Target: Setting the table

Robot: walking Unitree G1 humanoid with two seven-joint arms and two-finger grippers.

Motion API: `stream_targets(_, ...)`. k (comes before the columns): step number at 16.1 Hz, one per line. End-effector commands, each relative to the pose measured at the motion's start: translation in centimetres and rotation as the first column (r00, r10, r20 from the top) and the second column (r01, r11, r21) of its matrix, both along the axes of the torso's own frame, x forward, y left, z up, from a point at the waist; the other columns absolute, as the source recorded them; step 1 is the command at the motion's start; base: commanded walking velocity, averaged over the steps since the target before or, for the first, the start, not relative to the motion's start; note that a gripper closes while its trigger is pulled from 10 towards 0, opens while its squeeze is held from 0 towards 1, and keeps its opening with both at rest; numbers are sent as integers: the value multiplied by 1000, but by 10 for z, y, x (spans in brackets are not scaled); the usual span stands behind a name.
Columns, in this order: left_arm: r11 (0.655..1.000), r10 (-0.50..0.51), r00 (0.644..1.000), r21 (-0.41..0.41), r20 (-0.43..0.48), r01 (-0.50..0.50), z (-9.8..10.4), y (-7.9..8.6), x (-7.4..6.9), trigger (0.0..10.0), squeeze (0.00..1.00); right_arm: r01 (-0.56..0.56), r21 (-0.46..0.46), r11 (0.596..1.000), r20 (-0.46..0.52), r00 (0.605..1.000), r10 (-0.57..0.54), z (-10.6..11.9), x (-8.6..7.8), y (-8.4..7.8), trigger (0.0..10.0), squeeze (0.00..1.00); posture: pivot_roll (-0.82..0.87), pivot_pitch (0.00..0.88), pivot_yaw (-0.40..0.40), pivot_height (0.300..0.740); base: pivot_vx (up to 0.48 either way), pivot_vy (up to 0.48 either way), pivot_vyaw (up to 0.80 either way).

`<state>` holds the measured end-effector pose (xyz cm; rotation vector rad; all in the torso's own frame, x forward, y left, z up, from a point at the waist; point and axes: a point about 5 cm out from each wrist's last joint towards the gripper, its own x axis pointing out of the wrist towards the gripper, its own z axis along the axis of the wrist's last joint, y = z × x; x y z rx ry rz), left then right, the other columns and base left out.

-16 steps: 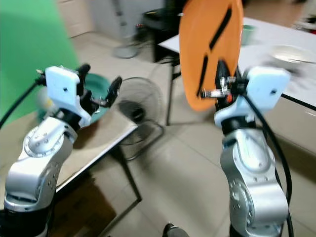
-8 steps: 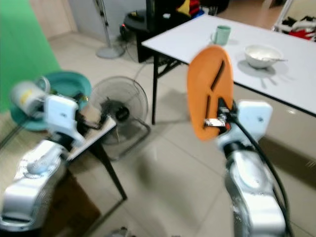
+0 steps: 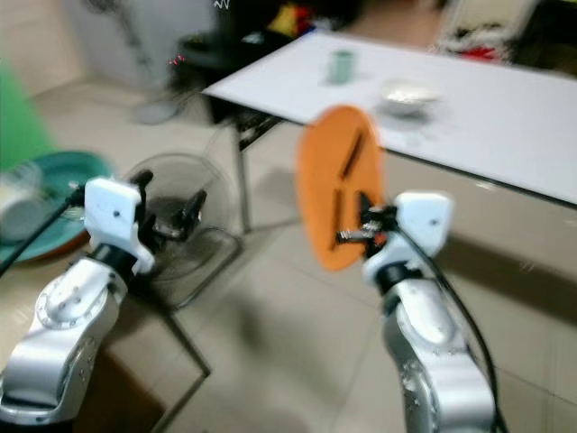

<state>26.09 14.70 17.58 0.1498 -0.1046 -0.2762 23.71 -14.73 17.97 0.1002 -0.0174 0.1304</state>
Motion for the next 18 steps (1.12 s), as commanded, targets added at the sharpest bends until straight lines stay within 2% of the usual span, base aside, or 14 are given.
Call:
stream_targets(1, 1000, -1, 1000, -4, -7, 1, -1, 1, 1, 10000, 0, 5, 3, 1000, 37, 999, -5, 8, 0, -2, 10000, 0, 61, 0, 54, 740, 424, 0, 0)
stream_targets(18, 1000, -10, 1000, -6, -17, 10, -3, 1, 0, 10000, 0, -15, 13, 1000, 26, 1000, 14, 7, 2, 2, 10000, 0, 65, 0, 50, 740, 424, 0, 0)
